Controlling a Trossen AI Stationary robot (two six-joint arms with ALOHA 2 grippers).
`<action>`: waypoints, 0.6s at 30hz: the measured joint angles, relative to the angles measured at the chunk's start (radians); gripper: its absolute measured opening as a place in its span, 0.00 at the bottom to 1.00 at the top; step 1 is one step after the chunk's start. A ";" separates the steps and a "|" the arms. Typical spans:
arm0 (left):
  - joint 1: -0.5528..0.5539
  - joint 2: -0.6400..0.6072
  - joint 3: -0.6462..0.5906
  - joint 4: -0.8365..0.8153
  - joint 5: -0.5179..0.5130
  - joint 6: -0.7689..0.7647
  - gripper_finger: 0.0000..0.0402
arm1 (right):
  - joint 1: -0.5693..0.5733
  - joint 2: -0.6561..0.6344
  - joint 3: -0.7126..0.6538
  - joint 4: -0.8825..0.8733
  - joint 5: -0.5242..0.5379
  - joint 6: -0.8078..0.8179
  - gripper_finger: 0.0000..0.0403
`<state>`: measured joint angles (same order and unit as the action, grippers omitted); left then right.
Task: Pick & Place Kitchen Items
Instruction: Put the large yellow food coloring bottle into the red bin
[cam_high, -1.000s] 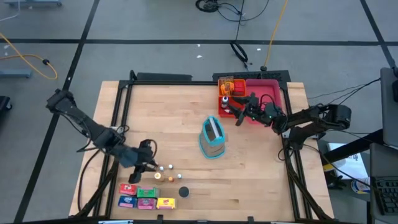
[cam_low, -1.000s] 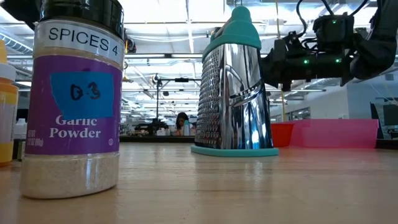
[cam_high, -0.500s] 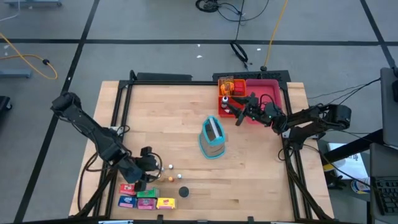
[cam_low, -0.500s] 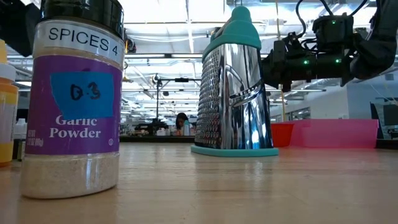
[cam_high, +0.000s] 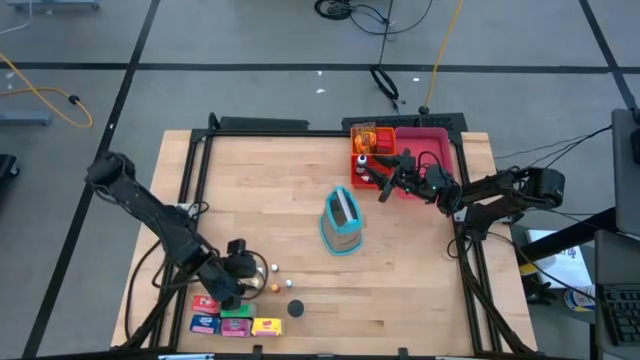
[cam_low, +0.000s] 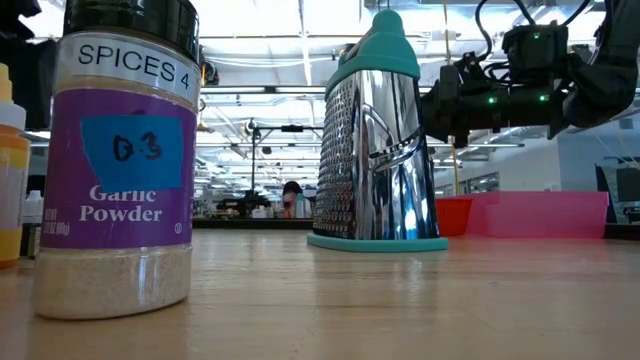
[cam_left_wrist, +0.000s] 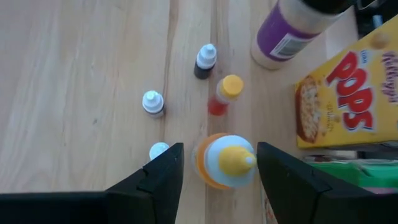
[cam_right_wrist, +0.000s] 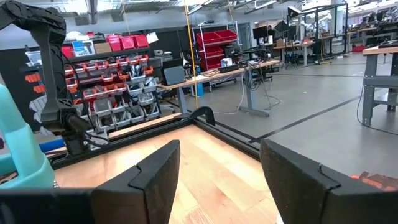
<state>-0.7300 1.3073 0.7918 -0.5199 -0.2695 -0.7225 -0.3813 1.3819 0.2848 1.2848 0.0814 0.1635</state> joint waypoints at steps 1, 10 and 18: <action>0.000 0.010 0.000 0.000 0.000 -0.007 0.51 | 0.000 0.000 0.000 -0.003 0.000 0.000 0.53; 0.000 0.077 0.000 -0.003 0.007 -0.005 0.45 | 0.000 0.000 0.000 -0.009 0.000 0.000 0.53; 0.000 0.081 0.000 0.000 0.004 0.014 0.30 | 0.000 0.000 0.000 -0.015 0.000 0.000 0.53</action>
<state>-0.7300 1.3880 0.7918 -0.5194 -0.2653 -0.7088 -0.3813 1.3819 0.2848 1.2696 0.0814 0.1636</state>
